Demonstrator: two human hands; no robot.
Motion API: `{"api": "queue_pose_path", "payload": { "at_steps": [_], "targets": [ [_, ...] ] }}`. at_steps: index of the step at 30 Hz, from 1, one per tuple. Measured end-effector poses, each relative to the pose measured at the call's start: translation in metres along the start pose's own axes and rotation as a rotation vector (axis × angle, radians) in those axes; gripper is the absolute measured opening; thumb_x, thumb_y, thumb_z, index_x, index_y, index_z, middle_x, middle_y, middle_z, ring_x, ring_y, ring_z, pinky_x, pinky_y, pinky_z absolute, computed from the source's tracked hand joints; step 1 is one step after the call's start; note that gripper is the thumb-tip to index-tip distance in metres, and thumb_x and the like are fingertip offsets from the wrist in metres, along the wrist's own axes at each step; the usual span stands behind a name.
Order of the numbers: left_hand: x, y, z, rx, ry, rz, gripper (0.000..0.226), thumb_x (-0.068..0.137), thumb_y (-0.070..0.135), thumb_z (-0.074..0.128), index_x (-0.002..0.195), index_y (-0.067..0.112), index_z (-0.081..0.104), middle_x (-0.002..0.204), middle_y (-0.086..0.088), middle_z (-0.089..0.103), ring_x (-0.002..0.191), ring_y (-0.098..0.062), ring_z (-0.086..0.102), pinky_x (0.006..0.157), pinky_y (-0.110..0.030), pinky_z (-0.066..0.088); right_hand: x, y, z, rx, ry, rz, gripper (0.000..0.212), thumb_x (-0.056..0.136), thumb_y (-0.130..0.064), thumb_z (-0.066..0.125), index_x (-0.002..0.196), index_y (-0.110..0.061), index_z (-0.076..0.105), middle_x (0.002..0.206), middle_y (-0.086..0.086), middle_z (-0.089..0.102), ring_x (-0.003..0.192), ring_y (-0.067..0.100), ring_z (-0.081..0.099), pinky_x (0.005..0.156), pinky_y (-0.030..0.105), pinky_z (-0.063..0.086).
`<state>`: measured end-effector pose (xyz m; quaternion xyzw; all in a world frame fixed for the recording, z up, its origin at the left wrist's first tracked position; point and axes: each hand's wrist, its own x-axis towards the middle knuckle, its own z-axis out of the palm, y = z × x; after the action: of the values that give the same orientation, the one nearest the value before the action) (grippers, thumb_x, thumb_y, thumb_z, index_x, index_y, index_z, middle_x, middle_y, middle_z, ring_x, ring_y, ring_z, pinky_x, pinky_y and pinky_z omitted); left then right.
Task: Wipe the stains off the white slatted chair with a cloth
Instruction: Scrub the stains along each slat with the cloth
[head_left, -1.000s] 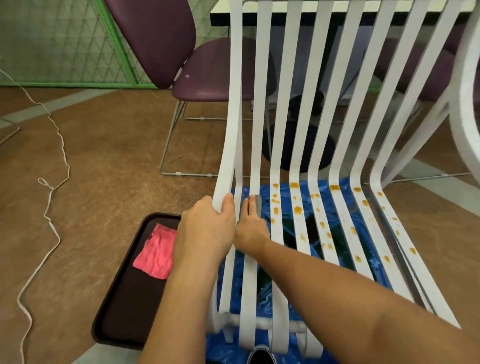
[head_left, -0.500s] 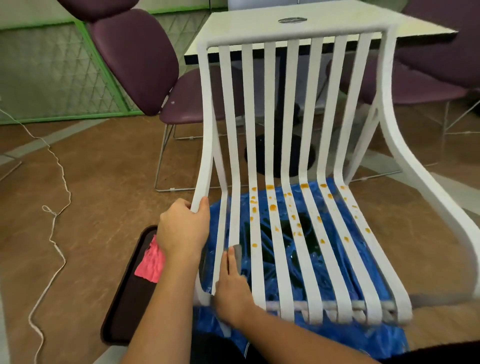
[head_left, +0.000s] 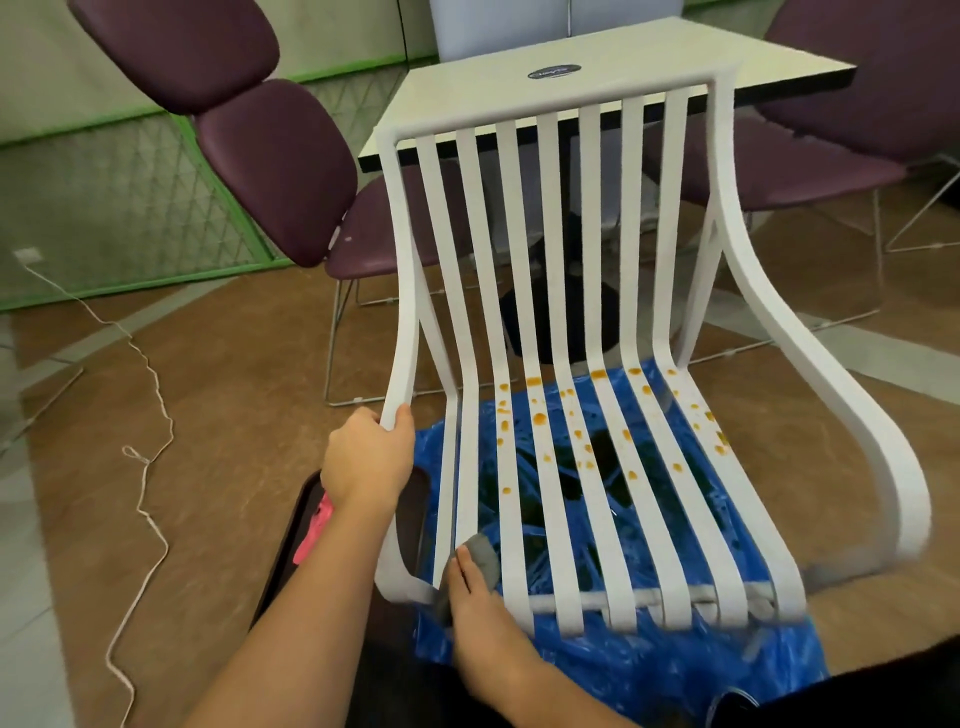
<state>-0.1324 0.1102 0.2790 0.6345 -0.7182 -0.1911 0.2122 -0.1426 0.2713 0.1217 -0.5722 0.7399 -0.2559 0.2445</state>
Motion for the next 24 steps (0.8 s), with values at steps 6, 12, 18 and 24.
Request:
{"api": "queue_pose_path", "payload": {
  "at_steps": [6,12,18,24],
  "targets": [
    [0.003,-0.001,0.003,0.006,-0.005,0.005,0.035,0.098,0.051,0.052,0.098,0.018,0.066,0.077,0.002,0.063,0.062,-0.014,0.058,0.048,-0.024,0.039,0.006,0.043,-0.012,0.35,0.043,0.07,0.016,0.087,-0.053,0.057,0.094,-0.04,0.063,0.093,-0.004,0.057,0.085,0.011,0.054,0.08,0.031,0.046],
    [0.006,-0.004,0.006,-0.004,-0.035,0.002,0.037,0.097,0.053,0.051,0.095,0.019,0.066,0.077,0.0,0.066,0.065,-0.018,0.064,0.052,-0.026,0.049,-0.009,0.026,-0.061,0.245,0.245,-0.075,0.049,0.101,-0.005,0.037,0.149,-0.019,0.037,0.141,-0.017,0.03,0.132,-0.008,0.024,0.105,0.001,0.015],
    [0.008,-0.003,0.005,0.04,-0.044,0.009,0.041,0.097,0.053,0.048,0.094,0.017,0.066,0.078,-0.001,0.066,0.066,-0.019,0.064,0.051,-0.026,0.045,0.002,0.043,-0.063,0.224,0.124,0.137,0.062,0.099,-0.005,0.045,0.154,-0.026,0.028,0.152,-0.007,0.032,0.133,0.011,0.039,0.115,0.034,0.035],
    [0.007,-0.001,0.007,0.099,-0.031,0.026,0.044,0.099,0.052,0.045,0.096,0.014,0.067,0.083,-0.004,0.066,0.065,-0.019,0.061,0.047,-0.025,0.037,-0.004,0.034,-0.049,0.188,-0.048,0.283,0.081,0.098,-0.006,0.051,0.16,-0.019,0.001,0.164,-0.001,-0.016,0.144,0.029,0.027,0.116,0.032,0.032]
  ]
}}
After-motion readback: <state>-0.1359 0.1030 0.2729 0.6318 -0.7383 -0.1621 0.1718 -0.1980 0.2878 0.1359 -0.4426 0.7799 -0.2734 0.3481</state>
